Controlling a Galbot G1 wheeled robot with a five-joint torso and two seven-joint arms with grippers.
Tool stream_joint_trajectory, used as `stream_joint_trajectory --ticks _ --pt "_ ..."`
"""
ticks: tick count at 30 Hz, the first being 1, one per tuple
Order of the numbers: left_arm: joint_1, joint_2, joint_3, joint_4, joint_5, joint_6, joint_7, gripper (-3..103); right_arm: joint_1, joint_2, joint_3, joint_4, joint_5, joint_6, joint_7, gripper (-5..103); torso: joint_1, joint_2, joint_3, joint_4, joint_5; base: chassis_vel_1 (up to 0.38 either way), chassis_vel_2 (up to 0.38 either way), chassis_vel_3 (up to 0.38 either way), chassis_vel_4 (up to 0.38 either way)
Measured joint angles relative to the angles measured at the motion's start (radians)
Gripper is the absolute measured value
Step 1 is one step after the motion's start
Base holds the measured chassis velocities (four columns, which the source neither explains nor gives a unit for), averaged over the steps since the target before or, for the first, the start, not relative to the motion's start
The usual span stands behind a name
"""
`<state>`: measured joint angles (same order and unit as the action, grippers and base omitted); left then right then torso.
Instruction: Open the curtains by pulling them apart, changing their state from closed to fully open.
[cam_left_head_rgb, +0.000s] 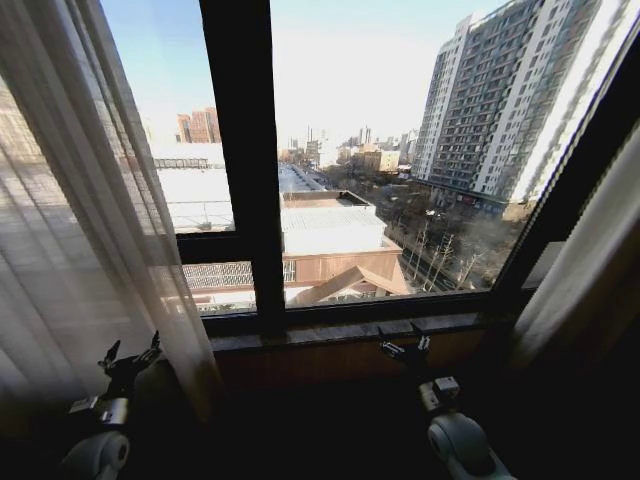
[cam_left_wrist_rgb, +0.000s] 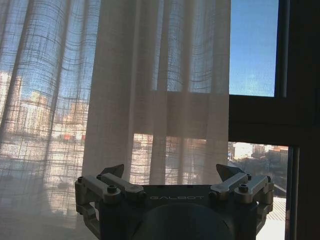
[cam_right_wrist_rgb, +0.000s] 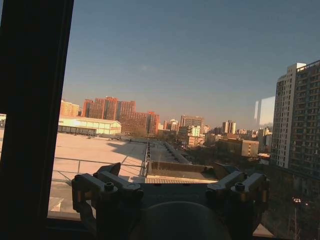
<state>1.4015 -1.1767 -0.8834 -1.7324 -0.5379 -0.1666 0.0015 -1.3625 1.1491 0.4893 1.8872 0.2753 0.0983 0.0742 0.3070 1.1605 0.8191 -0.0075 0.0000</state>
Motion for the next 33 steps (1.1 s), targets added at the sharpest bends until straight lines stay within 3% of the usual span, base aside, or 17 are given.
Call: stream_joint_trajectory --ticks 33 --pt "0.0 0.0 0.0 0.0 0.0 0.0 0.0 100 0.0 0.0 0.0 0.0 0.0 0.0 0.0 100 0.0 0.0 0.0 0.0 0.0 0.0 0.0 0.0 0.0"
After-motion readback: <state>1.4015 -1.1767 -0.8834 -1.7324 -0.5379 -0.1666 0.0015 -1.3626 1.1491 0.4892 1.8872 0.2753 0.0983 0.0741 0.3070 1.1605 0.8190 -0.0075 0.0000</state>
